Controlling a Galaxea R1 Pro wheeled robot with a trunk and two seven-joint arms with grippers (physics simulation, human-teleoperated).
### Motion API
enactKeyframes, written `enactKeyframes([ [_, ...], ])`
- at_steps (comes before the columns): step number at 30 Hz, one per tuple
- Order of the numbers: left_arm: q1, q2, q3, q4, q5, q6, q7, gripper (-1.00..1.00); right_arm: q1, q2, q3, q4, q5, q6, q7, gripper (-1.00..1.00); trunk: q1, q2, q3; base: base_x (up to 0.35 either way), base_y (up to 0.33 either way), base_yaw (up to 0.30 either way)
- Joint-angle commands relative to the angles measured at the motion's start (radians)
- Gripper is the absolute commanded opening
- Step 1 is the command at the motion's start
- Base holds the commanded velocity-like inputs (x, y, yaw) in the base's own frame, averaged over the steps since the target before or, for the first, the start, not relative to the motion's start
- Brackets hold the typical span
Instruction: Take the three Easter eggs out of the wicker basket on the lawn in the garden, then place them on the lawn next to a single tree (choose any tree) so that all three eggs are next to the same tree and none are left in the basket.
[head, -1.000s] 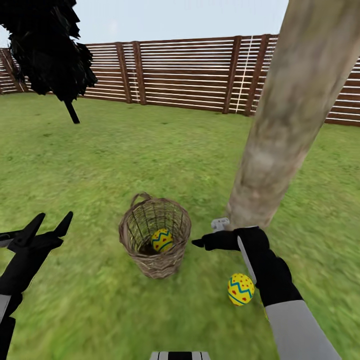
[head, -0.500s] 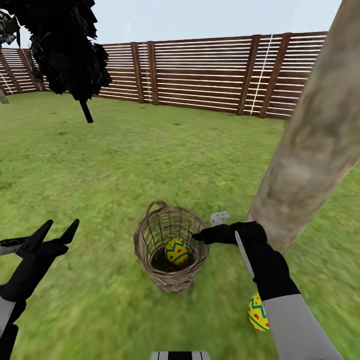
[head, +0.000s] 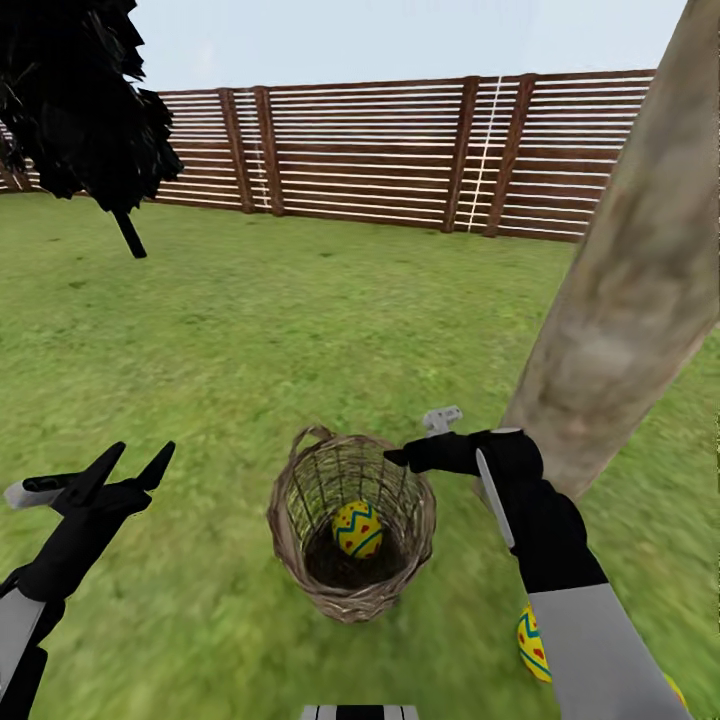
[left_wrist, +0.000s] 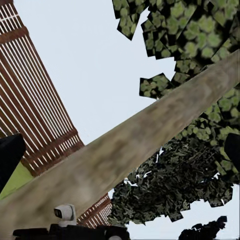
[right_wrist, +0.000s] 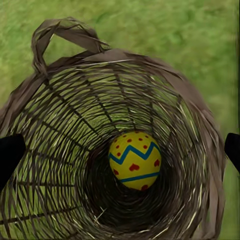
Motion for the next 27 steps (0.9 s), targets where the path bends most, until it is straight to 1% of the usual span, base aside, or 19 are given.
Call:
enactKeyframes([
  [1, 0.0, 0.0, -0.004, 0.0, 0.006, 0.007, 0.0, 1.0, -0.001, 0.001, -0.001, -0.001, 0.01, 0.003, 0.008, 1.0, 0.0, 0.0, 0.0, 0.157, 0.302, -0.273],
  [7, 0.0, -0.001, -0.009, 0.0, 0.006, 0.006, -0.002, 1.0, -0.001, 0.0, -0.002, -0.001, 0.009, 0.004, 0.008, 1.0, 0.0, 0.0, 0.006, 0.145, 0.274, -0.264],
  [11, 0.001, -0.004, -0.009, 0.002, 0.006, 0.002, -0.025, 1.0, -0.001, 0.0, -0.002, -0.001, 0.01, 0.004, 0.007, 1.0, 0.0, 0.0, 0.007, 0.031, 0.055, -0.07],
  [14, 0.001, -0.003, -0.01, 0.002, 0.005, 0.002, -0.031, 1.0, -0.001, 0.0, -0.002, -0.001, 0.011, 0.004, 0.007, 1.0, 0.0, 0.0, 0.007, 0.006, 0.014, -0.03],
  [17, 0.001, -0.003, -0.01, 0.002, 0.005, 0.003, -0.032, 1.0, -0.001, 0.0, -0.002, -0.001, 0.009, 0.004, 0.007, 1.0, 0.0, 0.0, 0.006, 0.002, 0.142, -0.166],
  [27, 0.001, -0.003, -0.012, 0.0, 0.006, 0.007, -0.034, 1.0, -0.001, 0.001, -0.002, -0.001, 0.006, 0.004, 0.007, 1.0, 0.0, 0.0, 0.001, 0.0, 0.298, -0.267],
])
